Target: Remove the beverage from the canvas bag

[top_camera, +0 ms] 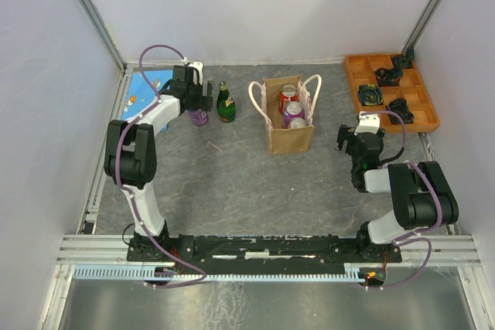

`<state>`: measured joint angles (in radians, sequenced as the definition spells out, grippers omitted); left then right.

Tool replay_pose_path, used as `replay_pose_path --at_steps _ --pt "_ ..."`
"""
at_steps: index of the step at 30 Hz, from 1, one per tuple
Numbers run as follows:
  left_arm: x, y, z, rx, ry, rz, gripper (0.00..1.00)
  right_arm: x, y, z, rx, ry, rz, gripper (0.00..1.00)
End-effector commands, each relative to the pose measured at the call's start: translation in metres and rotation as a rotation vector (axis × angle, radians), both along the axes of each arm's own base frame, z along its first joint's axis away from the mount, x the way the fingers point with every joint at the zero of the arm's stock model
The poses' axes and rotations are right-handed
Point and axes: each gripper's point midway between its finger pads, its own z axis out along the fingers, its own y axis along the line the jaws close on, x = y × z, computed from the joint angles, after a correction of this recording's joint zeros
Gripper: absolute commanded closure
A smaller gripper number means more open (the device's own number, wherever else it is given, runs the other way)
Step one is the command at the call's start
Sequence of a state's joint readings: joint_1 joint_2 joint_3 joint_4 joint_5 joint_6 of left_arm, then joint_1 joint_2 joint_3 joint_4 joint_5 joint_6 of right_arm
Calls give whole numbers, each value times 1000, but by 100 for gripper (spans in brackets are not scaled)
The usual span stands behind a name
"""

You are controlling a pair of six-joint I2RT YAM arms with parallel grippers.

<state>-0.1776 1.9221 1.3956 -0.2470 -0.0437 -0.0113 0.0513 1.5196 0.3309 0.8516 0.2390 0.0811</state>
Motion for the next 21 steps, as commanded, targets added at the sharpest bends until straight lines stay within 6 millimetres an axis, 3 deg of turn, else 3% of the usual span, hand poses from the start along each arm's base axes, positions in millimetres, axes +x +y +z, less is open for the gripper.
replay_pose_path --at_steps 1,7,13,15,18,21 --pt "19 -2 47 -50 -119 27 1 12 1 19 2 -60 5 1" --pt "13 -2 103 -64 -221 9 2 12 1 19 2 -61 6 1" --pt "-4 -17 202 -110 -406 -98 6 12 1 19 2 -61 6 1" --pt "-14 -33 234 -113 -473 -175 6 12 1 19 2 -61 5 1" --pt "-33 -71 266 -107 -534 -321 6 12 1 19 2 -61 7 1" --pt "-51 -123 278 -125 -548 -487 6 12 1 19 2 -61 6 1"
